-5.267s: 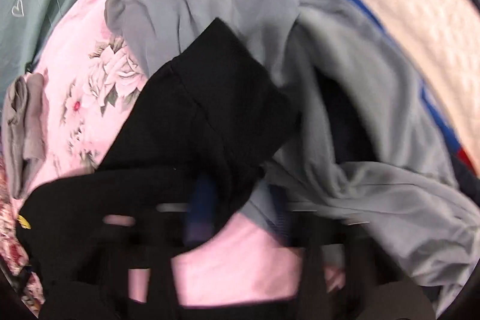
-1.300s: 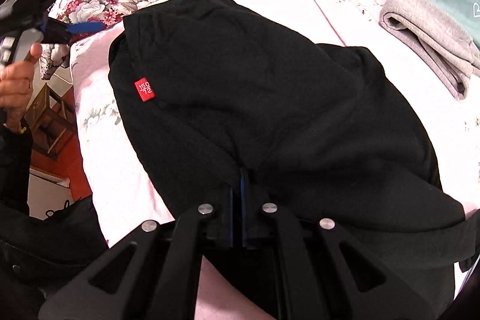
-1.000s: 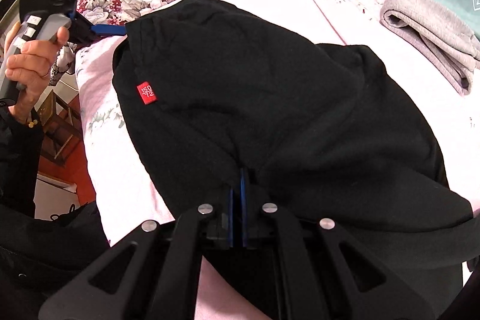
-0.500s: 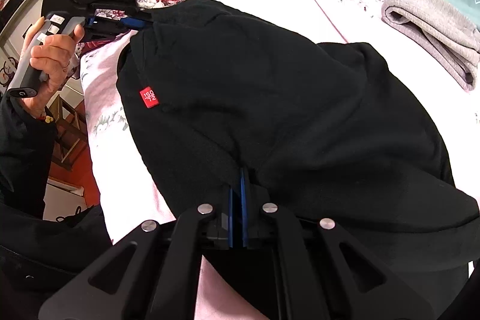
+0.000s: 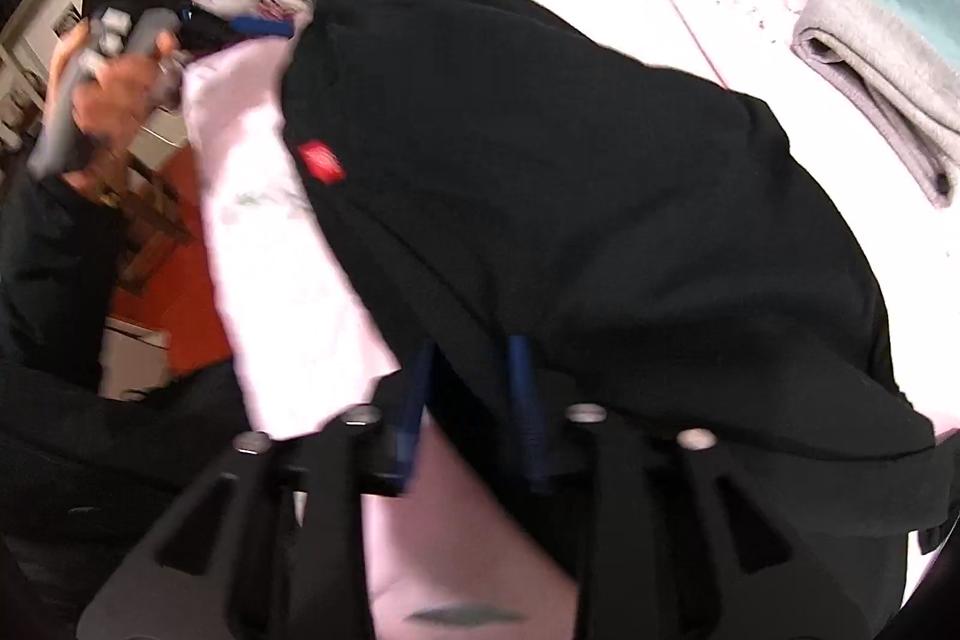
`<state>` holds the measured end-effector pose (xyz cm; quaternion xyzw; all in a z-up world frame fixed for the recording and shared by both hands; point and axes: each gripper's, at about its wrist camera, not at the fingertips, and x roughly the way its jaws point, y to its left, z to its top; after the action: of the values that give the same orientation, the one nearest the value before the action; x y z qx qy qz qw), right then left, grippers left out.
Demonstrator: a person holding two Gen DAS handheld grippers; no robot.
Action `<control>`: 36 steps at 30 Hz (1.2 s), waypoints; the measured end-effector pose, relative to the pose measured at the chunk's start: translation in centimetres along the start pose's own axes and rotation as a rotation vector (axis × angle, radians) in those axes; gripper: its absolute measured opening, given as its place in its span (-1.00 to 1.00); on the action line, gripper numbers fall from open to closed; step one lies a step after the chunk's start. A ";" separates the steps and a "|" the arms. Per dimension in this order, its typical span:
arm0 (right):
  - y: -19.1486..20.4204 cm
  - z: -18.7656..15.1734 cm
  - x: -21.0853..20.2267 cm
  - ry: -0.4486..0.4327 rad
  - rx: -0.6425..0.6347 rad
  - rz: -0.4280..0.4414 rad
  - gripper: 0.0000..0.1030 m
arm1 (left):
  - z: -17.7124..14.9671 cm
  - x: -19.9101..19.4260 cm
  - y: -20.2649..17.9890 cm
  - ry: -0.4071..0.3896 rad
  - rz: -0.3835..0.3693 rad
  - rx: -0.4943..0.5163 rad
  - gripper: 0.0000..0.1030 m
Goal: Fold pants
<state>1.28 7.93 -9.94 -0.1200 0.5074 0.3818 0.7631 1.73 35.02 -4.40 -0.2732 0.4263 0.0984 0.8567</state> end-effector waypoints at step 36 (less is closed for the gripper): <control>-44.0 -10.2 -8.7 0.361 1.333 -0.540 0.26 | -6.8 7.8 -8.8 0.145 -0.074 0.412 -0.39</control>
<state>23.69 -31.80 -16.08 0.1874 0.7018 -0.2341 0.6462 5.50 23.46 -10.45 -0.1143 0.4877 -0.0423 0.8645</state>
